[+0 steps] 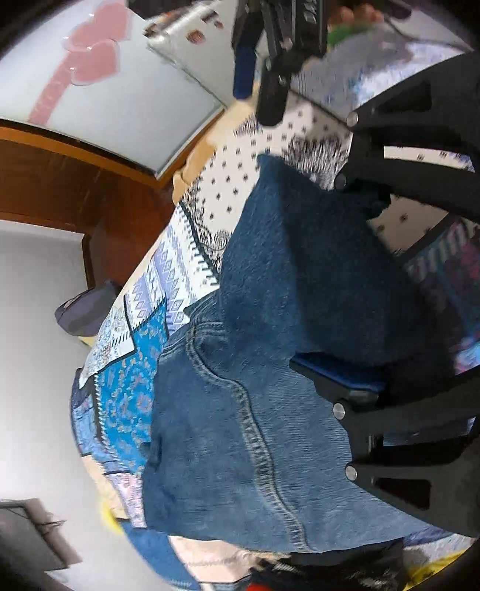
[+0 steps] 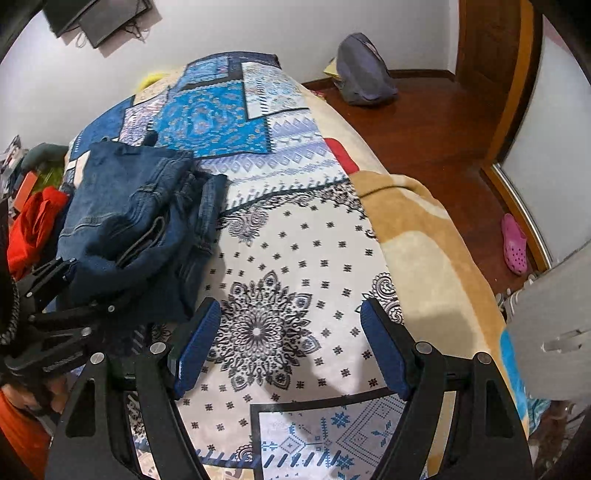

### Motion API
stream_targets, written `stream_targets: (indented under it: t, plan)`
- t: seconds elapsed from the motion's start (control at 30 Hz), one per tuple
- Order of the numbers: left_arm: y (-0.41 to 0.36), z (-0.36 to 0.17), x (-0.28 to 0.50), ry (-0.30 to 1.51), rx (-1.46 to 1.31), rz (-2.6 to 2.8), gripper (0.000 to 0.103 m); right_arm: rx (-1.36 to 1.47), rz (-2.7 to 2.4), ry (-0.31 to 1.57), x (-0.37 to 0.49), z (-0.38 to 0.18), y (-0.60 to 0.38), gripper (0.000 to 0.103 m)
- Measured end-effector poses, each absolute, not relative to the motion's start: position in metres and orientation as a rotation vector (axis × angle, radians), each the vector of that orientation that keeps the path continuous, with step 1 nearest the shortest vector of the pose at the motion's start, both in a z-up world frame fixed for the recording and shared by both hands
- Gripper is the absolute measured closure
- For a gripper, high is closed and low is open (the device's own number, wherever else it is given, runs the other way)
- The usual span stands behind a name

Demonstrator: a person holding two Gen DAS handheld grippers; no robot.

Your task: Fold large clothes

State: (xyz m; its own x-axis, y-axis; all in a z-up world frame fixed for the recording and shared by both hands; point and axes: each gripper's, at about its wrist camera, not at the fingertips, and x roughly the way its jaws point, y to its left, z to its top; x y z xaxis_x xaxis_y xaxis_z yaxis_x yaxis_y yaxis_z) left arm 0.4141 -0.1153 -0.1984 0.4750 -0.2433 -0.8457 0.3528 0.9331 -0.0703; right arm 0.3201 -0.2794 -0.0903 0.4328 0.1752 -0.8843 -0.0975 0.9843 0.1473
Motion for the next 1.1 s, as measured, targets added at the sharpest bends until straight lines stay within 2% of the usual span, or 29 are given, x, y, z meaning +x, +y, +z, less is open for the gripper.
stream_targets:
  t: [0.23,0.37,0.53,0.7,0.93,1.1]
  plan:
    - [-0.099,-0.168,0.387,1.031,0.025,-0.423,0.04,0.053,0.246,1.038,0.309,-0.068,-0.266,0.028]
    - [-0.078,-0.144,0.374,0.977,0.011,-0.415,0.04,0.038,0.287,1.0,0.313,-0.056,-0.248,0.028]
    - [-0.036,-0.122,0.375,0.915,0.014,-0.324,0.034,0.014,0.358,0.97,0.323,-0.047,-0.217,0.028]
    - [0.005,-0.132,0.388,0.94,-0.001,-0.193,0.034,-0.022,0.407,0.973,0.331,-0.055,-0.185,0.028]
    - [0.036,-0.18,0.386,1.027,-0.028,-0.096,0.033,-0.017,0.358,1.093,0.347,-0.104,-0.179,0.028]
    - [0.047,-0.192,0.368,1.003,-0.08,-0.101,0.022,0.063,0.371,1.107,0.339,-0.122,-0.203,0.027]
